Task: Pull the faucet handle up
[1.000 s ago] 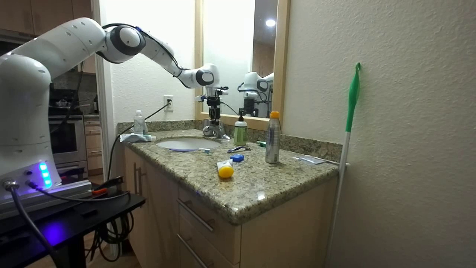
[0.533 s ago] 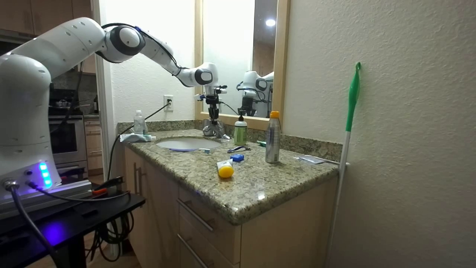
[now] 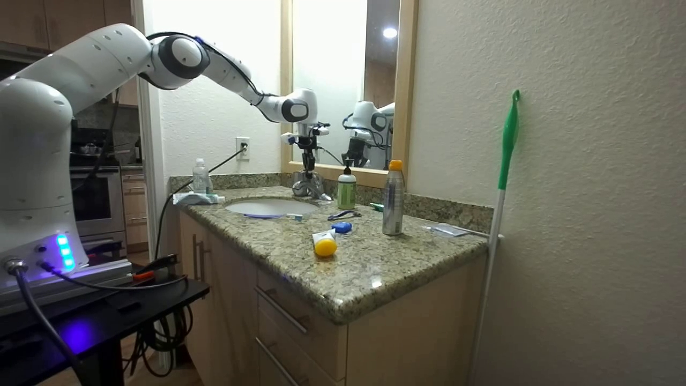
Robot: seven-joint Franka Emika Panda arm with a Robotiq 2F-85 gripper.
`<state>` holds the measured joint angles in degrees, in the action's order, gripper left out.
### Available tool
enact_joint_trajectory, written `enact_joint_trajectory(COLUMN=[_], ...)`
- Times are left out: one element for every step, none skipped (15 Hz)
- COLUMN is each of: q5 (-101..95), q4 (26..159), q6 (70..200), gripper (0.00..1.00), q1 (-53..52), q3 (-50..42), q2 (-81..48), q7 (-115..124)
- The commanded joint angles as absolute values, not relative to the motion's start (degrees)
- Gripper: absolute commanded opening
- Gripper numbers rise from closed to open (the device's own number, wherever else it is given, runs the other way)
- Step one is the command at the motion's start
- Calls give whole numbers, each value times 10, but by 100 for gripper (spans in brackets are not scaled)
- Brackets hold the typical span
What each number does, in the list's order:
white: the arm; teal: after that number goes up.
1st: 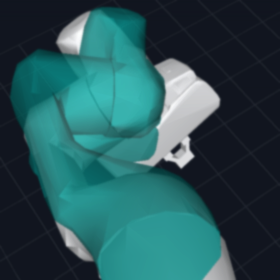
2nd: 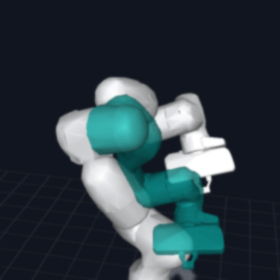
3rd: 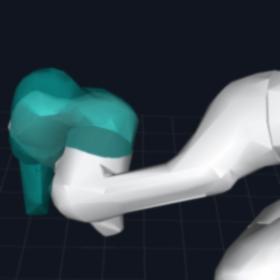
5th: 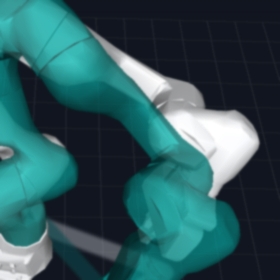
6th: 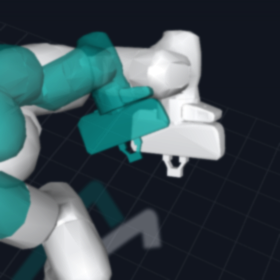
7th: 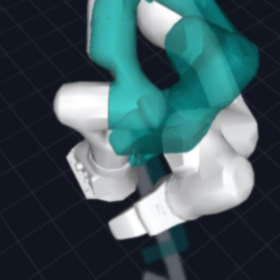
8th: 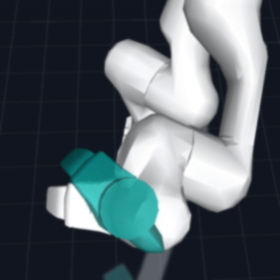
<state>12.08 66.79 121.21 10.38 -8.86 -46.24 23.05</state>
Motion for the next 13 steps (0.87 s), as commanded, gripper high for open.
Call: enact_joint_trajectory(q5=[167, 175, 186, 196, 211, 226, 245, 255, 250, 233, 235, 235, 236], q4=[770, 785, 804, 822, 839, 856, 879, 898, 923, 833, 855, 873, 886], q6=[1284, 1310, 1344, 1370, 1395, 1419, 1444, 1456, 1454, 1427, 1429, 1429, 1429], gripper=[7, 7, 7, 7, 7, 7, 7, 52, 53, 33, 41, 47, 53], q1=[109, 114, 113, 115, 116, 118, 118, 115, 106, 109, 105, 102, 101], q3=[-80, -71, -70, -66, -61, -55, -47, -42, -45, -56, -54, -53, -53], q2=[-357, -345, -331, -310, -286, -258, -227, -199, -166, -242, -213, -192, -178], q7=[232, 227, 223, 218, 211, 203, 195, 187, 186, 210, 208, 207, 207])
